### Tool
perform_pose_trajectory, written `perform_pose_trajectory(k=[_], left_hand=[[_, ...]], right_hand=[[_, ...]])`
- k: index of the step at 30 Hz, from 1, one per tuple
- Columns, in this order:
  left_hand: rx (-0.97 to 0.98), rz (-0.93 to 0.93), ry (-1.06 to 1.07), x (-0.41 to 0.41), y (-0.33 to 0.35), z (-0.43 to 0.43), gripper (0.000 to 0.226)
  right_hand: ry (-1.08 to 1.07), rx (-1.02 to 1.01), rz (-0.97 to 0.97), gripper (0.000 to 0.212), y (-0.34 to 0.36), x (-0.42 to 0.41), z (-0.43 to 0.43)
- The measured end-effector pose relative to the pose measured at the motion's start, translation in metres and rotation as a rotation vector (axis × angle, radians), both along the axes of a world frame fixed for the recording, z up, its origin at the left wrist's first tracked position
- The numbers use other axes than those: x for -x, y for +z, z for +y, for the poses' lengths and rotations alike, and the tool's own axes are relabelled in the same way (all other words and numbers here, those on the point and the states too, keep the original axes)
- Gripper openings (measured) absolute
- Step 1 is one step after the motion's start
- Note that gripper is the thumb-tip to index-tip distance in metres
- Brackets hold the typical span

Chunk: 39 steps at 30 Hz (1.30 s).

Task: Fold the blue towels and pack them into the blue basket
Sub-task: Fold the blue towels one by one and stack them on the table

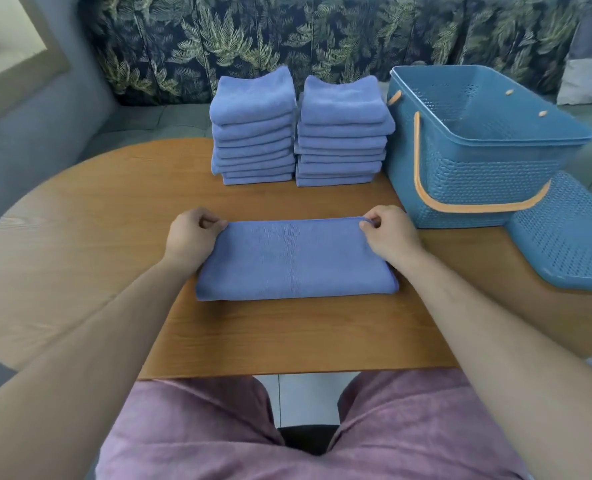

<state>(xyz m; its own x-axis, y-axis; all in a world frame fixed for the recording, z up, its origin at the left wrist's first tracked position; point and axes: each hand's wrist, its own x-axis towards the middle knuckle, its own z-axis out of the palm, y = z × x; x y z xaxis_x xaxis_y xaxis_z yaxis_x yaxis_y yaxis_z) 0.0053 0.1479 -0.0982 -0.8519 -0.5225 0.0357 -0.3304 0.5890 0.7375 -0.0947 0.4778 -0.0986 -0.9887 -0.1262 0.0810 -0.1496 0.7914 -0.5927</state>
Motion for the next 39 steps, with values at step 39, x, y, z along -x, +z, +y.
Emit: perform_pose_trajectory(k=[39], left_hand=[[0.656, -0.232, -0.269, -0.052, -0.016, 0.053, 0.051]], right_hand=[[0.328, -0.16, 0.343, 0.027, -0.022, -0.113, -0.063]])
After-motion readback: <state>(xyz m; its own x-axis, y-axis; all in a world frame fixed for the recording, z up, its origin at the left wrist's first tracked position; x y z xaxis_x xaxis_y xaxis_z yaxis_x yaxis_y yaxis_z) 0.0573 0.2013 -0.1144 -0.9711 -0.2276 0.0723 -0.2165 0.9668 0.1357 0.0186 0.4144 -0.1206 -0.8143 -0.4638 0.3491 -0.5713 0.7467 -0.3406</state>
